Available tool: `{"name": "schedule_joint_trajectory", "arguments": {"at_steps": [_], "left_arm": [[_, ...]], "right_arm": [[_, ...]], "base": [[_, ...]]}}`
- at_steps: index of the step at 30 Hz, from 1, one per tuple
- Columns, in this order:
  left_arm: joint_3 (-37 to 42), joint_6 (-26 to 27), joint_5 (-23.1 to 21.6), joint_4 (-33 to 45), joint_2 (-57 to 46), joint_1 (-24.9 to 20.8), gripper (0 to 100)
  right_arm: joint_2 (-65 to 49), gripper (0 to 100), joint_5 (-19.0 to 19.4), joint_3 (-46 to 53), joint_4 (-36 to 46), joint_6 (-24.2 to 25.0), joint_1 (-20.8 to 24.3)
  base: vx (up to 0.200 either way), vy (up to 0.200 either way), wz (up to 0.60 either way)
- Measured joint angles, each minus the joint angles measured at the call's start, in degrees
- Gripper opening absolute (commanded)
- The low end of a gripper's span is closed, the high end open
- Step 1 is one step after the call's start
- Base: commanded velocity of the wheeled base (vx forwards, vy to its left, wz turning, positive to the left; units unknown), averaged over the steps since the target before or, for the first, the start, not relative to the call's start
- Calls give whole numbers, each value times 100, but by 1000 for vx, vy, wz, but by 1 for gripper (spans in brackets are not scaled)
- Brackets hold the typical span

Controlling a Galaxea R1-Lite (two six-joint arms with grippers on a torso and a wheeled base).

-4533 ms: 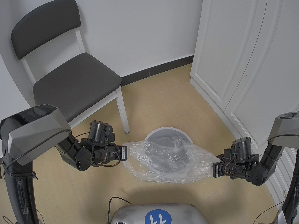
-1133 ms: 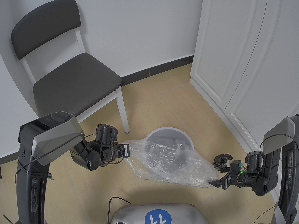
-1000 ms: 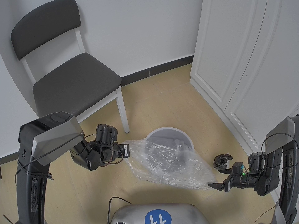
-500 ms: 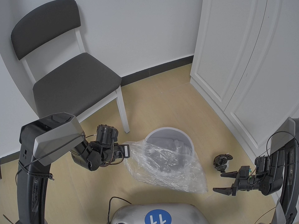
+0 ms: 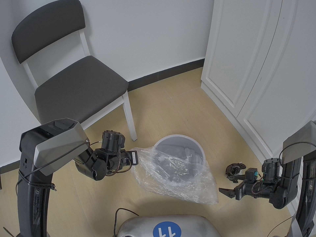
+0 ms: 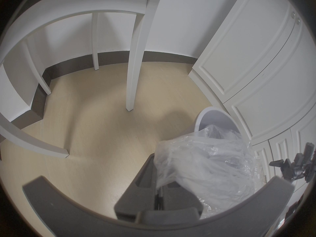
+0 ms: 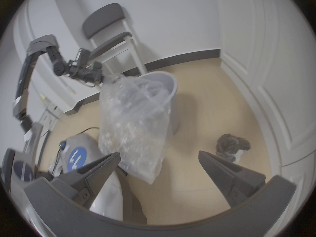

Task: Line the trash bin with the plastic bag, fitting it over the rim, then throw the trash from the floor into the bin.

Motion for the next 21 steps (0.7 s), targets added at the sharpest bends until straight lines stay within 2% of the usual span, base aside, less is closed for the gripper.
{"name": "schedule_joint_trajectory", "arguments": {"at_steps": [3,8,10,16,21], "left_arm": [[7,-22,0,-33,-12,1,0],[-4,-49,0,-61,-17,0,0],[-13,-68,0,-68,-15,0,0],[-37,-119,0,-79,-10,-7,0],[-59,-152,-5,-99,0,0,0]], "right_arm": [[-440,100,-813,-76,0,584,579],[-866,100,-1715,-588,356,791,1382],[-989,100,-1954,-940,855,797,1635],[-1235,100,-2549,-2236,3123,780,2386],[-1274,100,-2894,-3311,4695,458,3063]], "base": [[0,0,0],[0,0,0],[0,0,0],[0,0,0],[0,0,0]]}}
